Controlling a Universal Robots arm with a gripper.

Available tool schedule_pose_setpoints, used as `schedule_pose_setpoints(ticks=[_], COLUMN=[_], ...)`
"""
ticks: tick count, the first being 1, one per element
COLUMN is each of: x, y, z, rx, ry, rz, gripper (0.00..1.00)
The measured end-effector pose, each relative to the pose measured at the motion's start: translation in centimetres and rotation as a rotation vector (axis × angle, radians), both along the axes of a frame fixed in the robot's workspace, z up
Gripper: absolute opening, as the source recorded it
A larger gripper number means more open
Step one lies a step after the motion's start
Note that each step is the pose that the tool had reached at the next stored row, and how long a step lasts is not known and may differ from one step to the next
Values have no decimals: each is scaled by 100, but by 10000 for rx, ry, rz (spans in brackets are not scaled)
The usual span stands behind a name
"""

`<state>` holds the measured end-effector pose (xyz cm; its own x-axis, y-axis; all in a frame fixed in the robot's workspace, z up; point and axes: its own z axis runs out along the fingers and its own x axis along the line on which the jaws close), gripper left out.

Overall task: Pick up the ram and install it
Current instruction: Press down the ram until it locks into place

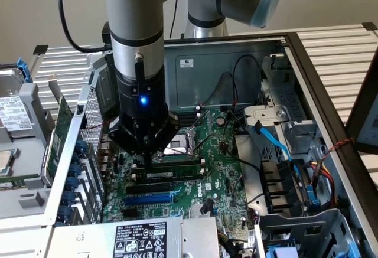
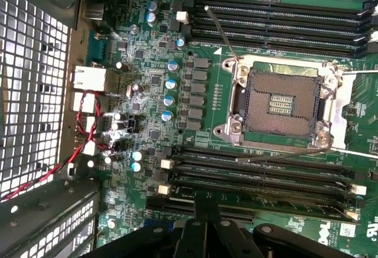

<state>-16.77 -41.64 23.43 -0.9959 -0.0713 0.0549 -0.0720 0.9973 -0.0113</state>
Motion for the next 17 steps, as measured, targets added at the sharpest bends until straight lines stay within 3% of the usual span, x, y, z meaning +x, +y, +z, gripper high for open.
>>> schedule_pose_setpoints(ticks=[17], x=[-3], y=[11], z=[-70], rx=[5], ry=[11], rz=[-288], gripper=[10])
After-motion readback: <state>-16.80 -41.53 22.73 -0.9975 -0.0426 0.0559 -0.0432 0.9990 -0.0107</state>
